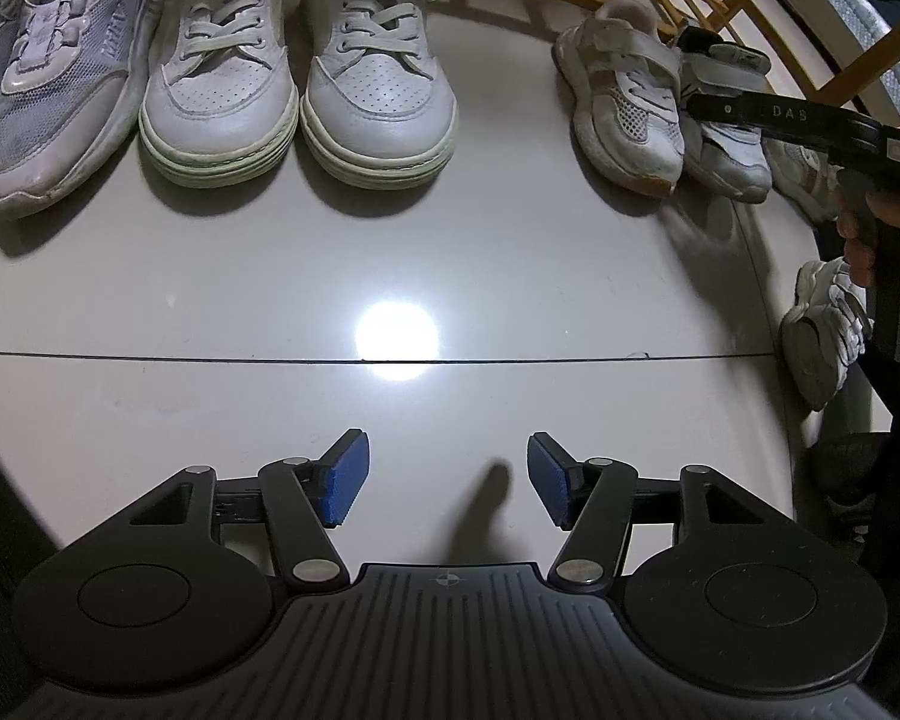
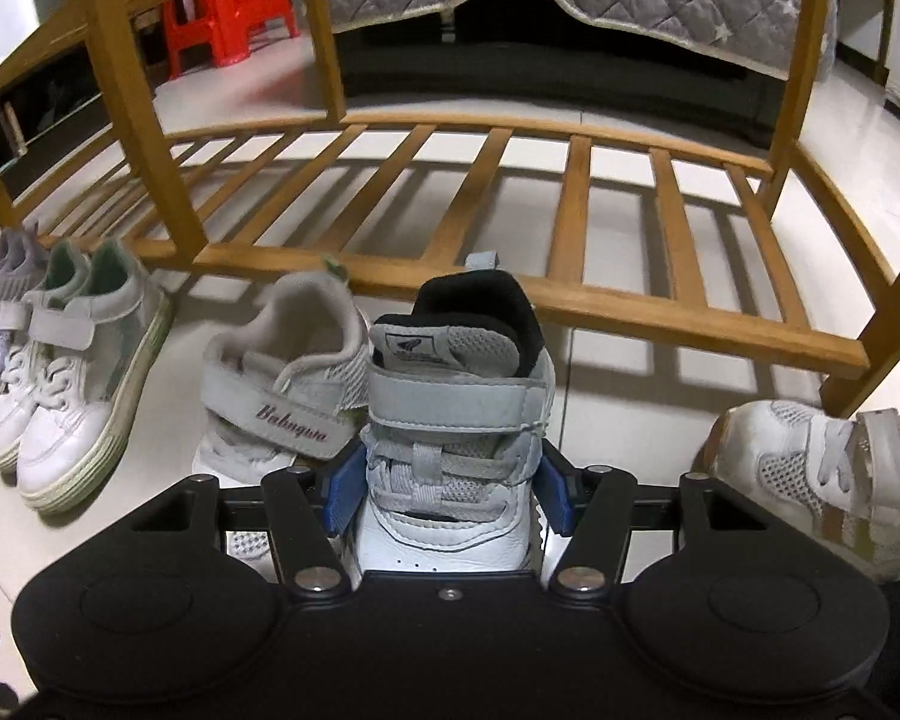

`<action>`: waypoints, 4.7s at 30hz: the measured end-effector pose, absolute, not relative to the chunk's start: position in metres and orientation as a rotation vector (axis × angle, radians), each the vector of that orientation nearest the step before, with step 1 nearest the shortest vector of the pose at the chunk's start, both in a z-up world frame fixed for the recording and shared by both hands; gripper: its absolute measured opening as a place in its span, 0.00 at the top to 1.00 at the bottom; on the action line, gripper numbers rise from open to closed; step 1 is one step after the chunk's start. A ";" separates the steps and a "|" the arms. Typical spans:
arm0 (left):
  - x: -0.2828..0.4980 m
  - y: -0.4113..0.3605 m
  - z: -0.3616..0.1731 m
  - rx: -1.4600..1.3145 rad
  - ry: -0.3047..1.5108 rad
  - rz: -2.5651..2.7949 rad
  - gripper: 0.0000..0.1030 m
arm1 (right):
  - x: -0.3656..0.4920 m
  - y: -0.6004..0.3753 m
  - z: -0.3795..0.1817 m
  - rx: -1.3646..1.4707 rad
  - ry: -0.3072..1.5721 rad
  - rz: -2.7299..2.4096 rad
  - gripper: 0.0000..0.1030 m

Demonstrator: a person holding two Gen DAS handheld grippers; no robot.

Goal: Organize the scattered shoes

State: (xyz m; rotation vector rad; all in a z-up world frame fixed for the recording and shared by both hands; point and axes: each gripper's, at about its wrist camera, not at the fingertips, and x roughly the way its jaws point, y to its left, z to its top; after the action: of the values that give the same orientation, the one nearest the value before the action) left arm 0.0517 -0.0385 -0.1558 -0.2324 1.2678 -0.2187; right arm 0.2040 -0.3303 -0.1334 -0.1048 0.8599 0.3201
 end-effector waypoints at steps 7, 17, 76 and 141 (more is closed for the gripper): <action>0.053 -0.044 -0.157 -0.218 1.270 -0.220 0.41 | 0.205 -0.335 -0.136 -0.066 0.877 0.312 0.38; 0.054 -0.040 -0.155 -0.224 1.272 -0.214 0.41 | 0.197 -0.343 -0.125 -0.017 0.881 0.296 0.32; 0.064 0.024 -0.095 -0.288 1.120 -0.111 0.40 | 0.117 -0.352 -0.032 0.117 0.818 0.507 0.85; 0.067 -0.032 -0.122 -0.122 1.189 -0.162 0.44 | 0.051 -0.317 -0.143 0.275 1.080 0.408 0.22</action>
State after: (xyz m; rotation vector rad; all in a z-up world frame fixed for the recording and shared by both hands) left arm 0.0670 -0.0324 -0.1221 -0.1215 1.1890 -0.1622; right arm 0.0510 -0.3172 -0.1431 0.2751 1.0800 0.4077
